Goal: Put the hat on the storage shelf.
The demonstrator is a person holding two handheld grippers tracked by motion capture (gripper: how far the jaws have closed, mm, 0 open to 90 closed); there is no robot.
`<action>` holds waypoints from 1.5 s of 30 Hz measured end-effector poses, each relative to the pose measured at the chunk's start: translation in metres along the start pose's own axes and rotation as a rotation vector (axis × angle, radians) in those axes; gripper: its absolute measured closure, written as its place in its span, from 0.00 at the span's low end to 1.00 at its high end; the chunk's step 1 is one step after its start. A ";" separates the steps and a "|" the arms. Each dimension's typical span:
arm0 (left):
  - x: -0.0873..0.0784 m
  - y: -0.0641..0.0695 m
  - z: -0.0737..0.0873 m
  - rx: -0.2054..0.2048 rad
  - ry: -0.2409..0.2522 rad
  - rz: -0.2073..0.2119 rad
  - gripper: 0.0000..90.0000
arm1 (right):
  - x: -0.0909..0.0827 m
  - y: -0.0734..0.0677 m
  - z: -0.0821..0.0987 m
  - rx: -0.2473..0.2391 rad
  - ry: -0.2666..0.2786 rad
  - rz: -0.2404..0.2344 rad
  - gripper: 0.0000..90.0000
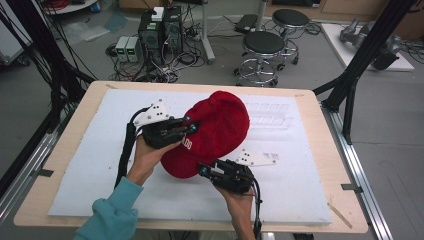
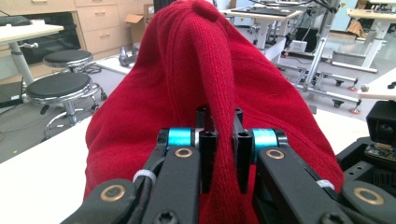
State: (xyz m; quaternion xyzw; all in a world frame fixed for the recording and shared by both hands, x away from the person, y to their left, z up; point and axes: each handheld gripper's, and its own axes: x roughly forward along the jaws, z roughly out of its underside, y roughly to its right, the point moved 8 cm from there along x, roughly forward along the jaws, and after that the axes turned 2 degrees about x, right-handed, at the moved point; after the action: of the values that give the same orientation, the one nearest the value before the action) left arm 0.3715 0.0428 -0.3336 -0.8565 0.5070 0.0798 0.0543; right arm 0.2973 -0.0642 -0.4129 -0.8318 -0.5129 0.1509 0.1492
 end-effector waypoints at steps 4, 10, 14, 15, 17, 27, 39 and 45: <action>0.001 0.002 0.001 0.003 0.000 0.009 0.95 | -0.001 -0.001 -0.001 0.014 0.005 -0.032 0.84; 0.002 0.004 0.003 0.007 -0.009 0.020 0.95 | -0.003 -0.003 -0.002 0.021 -0.016 -0.054 0.95; 0.002 0.003 0.004 0.006 -0.016 0.025 0.94 | -0.003 -0.003 -0.003 0.020 -0.023 -0.052 0.95; 0.002 0.003 0.004 0.006 -0.016 0.024 0.94 | -0.003 -0.003 -0.003 0.019 -0.024 -0.055 0.95; 0.002 0.003 0.004 0.004 -0.019 0.025 0.94 | -0.003 -0.004 -0.003 0.015 -0.026 -0.052 0.95; -0.002 0.001 0.003 -0.073 -0.045 0.003 0.14 | -0.005 0.000 0.001 -0.002 -0.063 0.001 0.95; -0.010 -0.007 0.008 -0.044 -0.071 -0.018 0.10 | -0.014 0.006 -0.003 -0.008 -0.046 0.035 0.95; -0.028 -0.012 0.021 0.002 -0.106 -0.037 0.10 | -0.025 0.012 -0.017 -0.045 -0.036 0.076 0.95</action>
State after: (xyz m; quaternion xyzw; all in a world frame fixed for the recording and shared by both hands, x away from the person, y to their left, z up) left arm 0.3671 0.0763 -0.3484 -0.8603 0.4876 0.1234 0.0833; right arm 0.3031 -0.0931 -0.3998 -0.8510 -0.4868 0.1597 0.1155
